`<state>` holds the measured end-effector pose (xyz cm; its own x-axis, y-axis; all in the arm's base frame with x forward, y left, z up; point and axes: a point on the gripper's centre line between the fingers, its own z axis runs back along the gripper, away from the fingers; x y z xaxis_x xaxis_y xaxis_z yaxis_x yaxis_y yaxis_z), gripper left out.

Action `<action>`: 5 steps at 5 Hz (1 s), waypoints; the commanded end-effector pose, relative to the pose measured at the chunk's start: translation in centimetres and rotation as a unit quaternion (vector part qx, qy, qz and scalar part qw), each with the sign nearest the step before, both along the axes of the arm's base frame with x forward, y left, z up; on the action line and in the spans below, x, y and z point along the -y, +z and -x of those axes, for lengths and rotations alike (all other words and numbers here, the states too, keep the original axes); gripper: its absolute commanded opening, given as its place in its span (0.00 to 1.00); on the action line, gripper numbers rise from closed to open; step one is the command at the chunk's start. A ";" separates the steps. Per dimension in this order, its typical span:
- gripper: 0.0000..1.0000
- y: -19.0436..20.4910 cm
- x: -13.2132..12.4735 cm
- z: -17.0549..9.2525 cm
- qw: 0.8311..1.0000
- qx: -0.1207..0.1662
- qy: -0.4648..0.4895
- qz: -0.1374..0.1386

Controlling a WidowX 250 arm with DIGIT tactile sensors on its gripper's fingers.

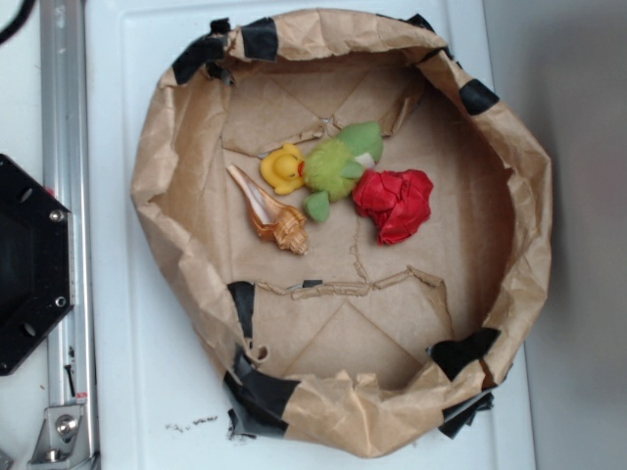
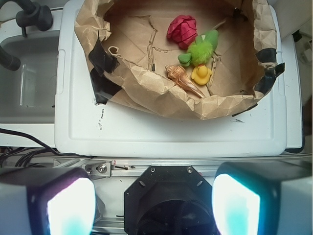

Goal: Grab the yellow duck.

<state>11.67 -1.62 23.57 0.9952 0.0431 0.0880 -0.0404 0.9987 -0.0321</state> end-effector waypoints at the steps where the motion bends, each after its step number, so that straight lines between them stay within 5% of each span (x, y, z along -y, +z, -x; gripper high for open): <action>1: 1.00 0.0 0.0 0.0 1.000 0.000 0.000 0.000; 3: 1.00 -5.4 -2.7 -7.1 0.997 0.054 0.063 -0.008; 5: 1.00 -10.8 -6.2 -11.5 0.994 0.046 0.095 -0.018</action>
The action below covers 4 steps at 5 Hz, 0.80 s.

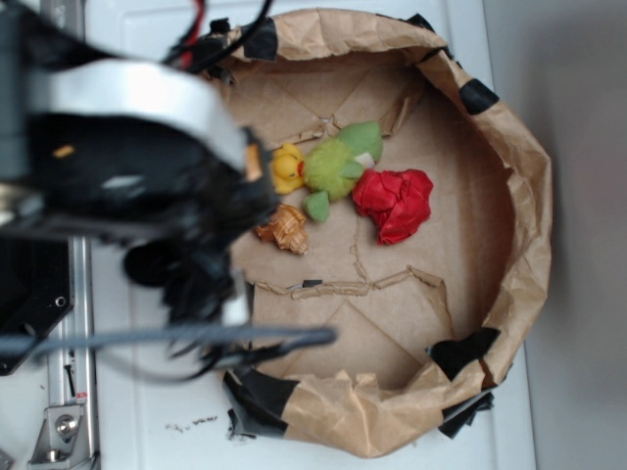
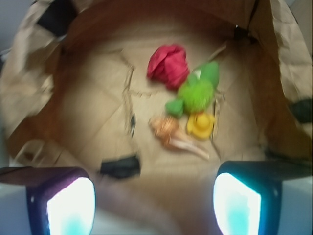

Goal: Grab the yellow duck.

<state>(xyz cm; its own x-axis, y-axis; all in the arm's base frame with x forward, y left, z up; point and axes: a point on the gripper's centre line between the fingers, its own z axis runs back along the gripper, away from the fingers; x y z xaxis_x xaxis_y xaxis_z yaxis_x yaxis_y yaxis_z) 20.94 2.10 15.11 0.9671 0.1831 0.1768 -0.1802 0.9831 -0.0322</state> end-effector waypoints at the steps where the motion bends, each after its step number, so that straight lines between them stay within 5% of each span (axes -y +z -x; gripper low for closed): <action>1: 1.00 -3.9 -3.6 -2.8 1.000 -0.004 0.021 -0.019; 4: 1.00 -8.5 -6.7 -1.3 0.999 -0.030 0.015 -0.038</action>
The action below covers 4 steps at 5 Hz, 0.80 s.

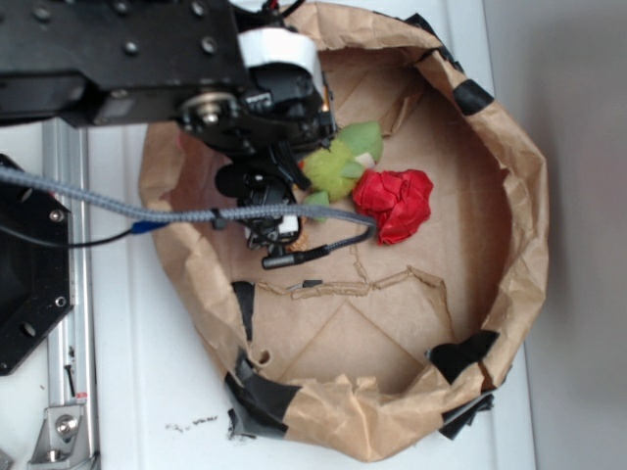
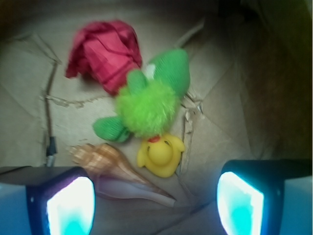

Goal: Grab the yellow duck.

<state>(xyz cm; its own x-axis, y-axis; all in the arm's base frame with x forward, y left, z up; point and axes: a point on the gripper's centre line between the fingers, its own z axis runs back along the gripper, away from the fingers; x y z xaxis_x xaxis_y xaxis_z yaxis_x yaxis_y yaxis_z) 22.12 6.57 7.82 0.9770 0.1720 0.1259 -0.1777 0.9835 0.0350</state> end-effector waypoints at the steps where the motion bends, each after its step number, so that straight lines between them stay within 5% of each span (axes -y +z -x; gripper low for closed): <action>1: 1.00 -2.4 -3.9 -1.6 0.999 0.003 -0.039 -0.016; 2: 1.00 -3.1 -4.4 -2.3 0.996 -0.007 -0.075 -0.045; 4: 1.00 -3.9 -3.5 -1.9 0.996 -0.012 -0.080 -0.044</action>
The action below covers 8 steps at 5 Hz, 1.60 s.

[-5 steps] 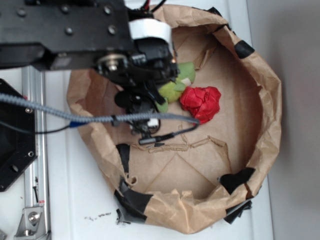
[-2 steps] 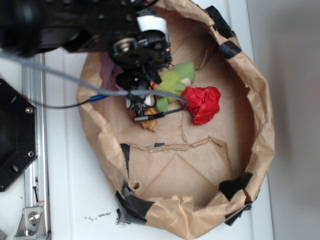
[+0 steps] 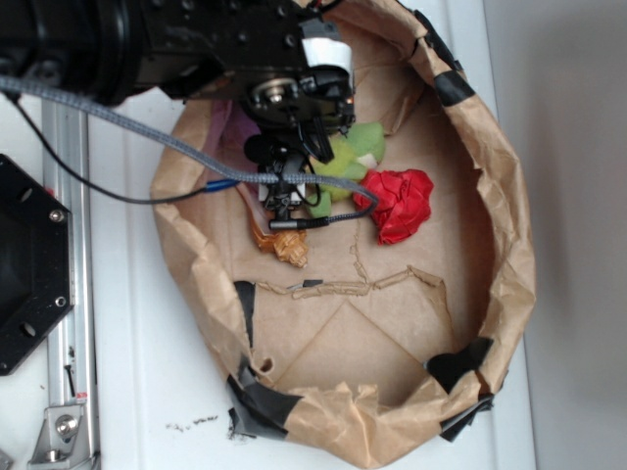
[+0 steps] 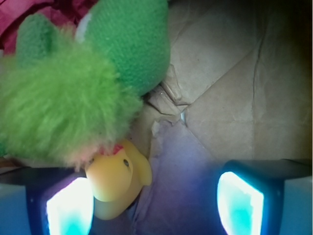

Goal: Grab the yellow duck.

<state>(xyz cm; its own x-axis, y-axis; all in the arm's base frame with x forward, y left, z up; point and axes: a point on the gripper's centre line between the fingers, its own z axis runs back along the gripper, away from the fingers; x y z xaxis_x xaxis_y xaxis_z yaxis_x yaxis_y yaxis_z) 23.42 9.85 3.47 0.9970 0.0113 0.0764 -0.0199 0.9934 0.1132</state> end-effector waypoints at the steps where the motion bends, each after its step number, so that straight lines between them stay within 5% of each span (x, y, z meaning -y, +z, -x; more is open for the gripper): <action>1: 1.00 0.1 0.1 -0.6 1.000 0.019 0.013 0.005; 2: 0.67 -1.6 0.9 -1.2 0.999 0.007 0.036 0.024; 3: 0.68 -1.9 2.1 -1.5 0.997 -0.003 0.052 0.053; 4: 0.00 -1.2 3.4 -1.5 0.996 0.007 0.058 0.065; 8: 0.00 1.4 2.8 -0.3 0.998 0.020 0.048 0.041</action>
